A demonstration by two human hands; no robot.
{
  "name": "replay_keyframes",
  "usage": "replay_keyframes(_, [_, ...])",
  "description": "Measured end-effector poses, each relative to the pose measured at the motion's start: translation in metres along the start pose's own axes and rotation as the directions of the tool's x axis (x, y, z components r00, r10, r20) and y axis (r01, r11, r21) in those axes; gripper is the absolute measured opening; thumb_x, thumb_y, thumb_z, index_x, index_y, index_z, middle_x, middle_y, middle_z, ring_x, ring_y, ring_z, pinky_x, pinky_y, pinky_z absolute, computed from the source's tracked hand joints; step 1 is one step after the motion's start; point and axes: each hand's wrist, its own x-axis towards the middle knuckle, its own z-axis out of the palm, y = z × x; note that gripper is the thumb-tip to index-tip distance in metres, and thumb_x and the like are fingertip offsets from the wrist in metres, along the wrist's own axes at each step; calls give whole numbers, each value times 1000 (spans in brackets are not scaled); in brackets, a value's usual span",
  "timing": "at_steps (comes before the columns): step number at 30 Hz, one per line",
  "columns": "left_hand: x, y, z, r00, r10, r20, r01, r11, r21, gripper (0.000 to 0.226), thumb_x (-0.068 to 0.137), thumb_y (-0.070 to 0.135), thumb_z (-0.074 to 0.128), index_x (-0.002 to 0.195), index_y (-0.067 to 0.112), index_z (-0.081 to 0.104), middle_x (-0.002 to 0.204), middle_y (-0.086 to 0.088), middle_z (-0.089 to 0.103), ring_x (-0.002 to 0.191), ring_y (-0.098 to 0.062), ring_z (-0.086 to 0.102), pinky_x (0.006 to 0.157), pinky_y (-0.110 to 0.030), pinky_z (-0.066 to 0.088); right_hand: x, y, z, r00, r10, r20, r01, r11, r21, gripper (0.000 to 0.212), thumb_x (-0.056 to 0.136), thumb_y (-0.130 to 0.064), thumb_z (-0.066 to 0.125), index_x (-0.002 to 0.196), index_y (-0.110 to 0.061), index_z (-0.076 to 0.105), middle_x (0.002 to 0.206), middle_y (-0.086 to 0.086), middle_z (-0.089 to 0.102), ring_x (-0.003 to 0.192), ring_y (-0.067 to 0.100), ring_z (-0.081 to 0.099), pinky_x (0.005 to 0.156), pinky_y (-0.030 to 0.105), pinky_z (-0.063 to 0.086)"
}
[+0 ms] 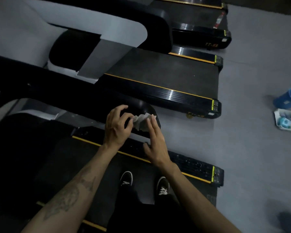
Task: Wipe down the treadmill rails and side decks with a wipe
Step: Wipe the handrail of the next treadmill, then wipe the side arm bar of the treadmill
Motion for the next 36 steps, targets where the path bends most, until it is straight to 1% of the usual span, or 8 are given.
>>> replay_keyframes(4, [-6, 26, 6, 966, -243, -87, 238, 969, -64, 10, 95, 16, 69, 103, 11, 71, 101, -6, 61, 90, -21, 59, 71, -36, 53, 6, 15, -10, 996, -77, 46, 80, 994, -73, 85, 85, -9, 52, 164, -11, 20, 173, 6, 5, 159, 23, 9, 118, 54, 37])
replay_keyframes(9, [-12, 51, 22, 832, -548, -87, 486, 796, -360, 12, 100, 16, 65, 111, 11, 68, 97, 4, 68, 87, -9, 66, 67, -13, 52, 21, 23, -18, 981, -142, 131, 154, 984, -93, 86, 82, -5, 56, 162, -10, 25, 172, 9, 10, 159, 28, 10, 119, 58, 34])
replay_keyframes(16, [-7, 69, 42, 606, -795, -22, 576, 457, -678, 21, 99, 15, 68, 113, 10, 53, 99, 1, 65, 84, 6, 65, 70, -11, 52, 35, 25, -24, 972, -154, 180, 179, 974, -135, 84, 79, -2, 49, 160, -15, 33, 171, 4, 18, 158, 23, 14, 119, 57, 35])
replay_keyframes(23, [-23, 68, 65, 707, -672, -221, 453, 670, -588, 14, 101, 12, 63, 112, 4, 68, 112, -7, 63, 99, 2, 64, 81, -23, 58, 42, 29, -32, 961, -207, 185, 233, 964, -130, 78, 80, -1, 41, 157, -15, 37, 169, 4, 26, 156, 25, 22, 115, 59, 38])
replay_keyframes(26, [-35, 76, 72, 809, -511, -291, 347, 814, -467, 33, 96, 5, 69, 127, -1, 63, 128, -19, 55, 121, -10, 57, 95, -17, 53, 49, 31, -40, 941, -263, 213, 291, 951, -108, 68, 85, -15, 34, 152, -8, 45, 165, 11, 32, 152, 34, 31, 110, 63, 42])
replay_keyframes(28, [-44, 79, 80, 873, -437, -215, 320, 848, -423, 56, 91, 8, 72, 144, 5, 53, 146, -21, 44, 141, -23, 45, 112, -27, 45, 59, 37, -46, 909, -337, 244, 373, 921, -115, 64, 90, -24, 38, 150, -6, 47, 163, 14, 34, 149, 37, 34, 107, 63, 45])
replay_keyframes(31, [-48, 91, 93, 802, -595, -46, 521, 736, -432, 68, 96, 15, 66, 153, 37, 35, 165, -9, 26, 153, -21, 23, 122, -43, 32, 75, 51, -52, 845, -459, 277, 498, 863, -89, 53, 104, -37, 37, 152, -14, 42, 163, 14, 32, 149, 37, 35, 110, 60, 43])
replay_keyframes(36, [-34, 103, 117, 709, -646, -281, 417, 707, -572, 56, 104, 19, 64, 152, 39, 45, 162, -6, 24, 152, -24, 30, 119, -36, 39, 87, 64, -58, 790, -534, 301, 574, 817, -57, 53, 112, -50, 25, 148, -14, 40, 158, 22, 40, 145, 40, 42, 110, 60, 44])
